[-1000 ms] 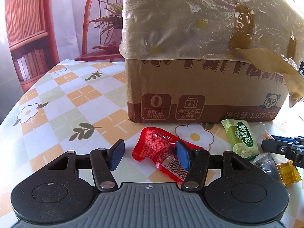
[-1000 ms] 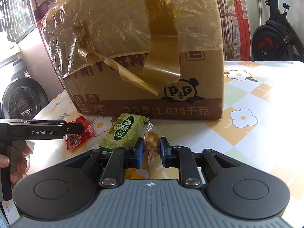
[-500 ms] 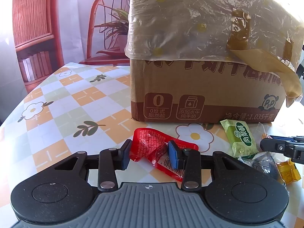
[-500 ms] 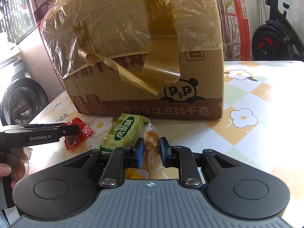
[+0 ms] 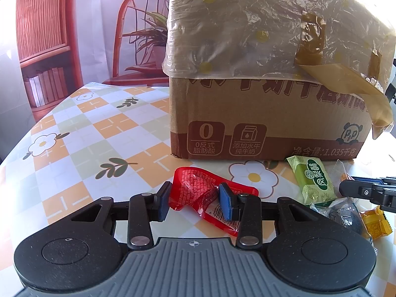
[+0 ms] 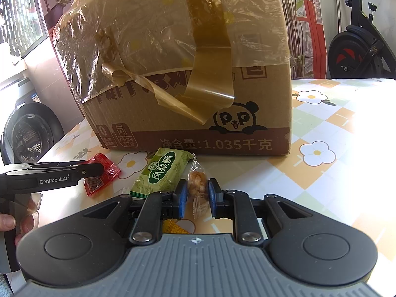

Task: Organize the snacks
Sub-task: 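Carry the red packet and nut packet into the box and open both tools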

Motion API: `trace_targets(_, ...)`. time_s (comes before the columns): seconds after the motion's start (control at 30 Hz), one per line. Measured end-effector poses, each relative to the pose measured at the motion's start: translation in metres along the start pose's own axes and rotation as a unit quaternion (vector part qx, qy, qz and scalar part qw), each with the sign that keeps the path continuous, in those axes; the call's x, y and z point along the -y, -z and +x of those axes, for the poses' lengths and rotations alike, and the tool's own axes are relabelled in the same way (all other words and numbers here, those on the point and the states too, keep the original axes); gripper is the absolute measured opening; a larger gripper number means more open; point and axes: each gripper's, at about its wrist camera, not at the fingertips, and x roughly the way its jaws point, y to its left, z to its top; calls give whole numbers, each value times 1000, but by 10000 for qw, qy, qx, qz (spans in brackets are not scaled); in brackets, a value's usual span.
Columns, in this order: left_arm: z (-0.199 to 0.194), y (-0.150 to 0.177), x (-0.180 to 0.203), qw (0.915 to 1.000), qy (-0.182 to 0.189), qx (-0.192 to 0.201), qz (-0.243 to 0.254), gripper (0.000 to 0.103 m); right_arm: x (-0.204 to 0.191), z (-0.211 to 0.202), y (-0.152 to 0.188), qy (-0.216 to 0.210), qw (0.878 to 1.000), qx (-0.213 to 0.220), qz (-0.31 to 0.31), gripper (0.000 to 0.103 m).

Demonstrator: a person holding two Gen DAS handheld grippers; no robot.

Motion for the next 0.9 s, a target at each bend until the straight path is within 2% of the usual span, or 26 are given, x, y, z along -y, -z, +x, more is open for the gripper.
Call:
trace_targets(0.2,-1,-3,1,9999,-37,-2,104,43,0,-2,1,15,10000,88,26,20)
trace_targets(0.37,-1,-9,-10,9999,75,-66,-101,41,-1,-2,1,62,9999,90,22,20)
trace_targets(0.6,-35,-23,-8,9991,116,354,209,38,-8,-14,-2,245,9993,266,-52,20)
trace_targets(0.9,-72,-37,-3,9958,169,841,314,38,-39,-41,-10,-94,9960,616,-640,20)
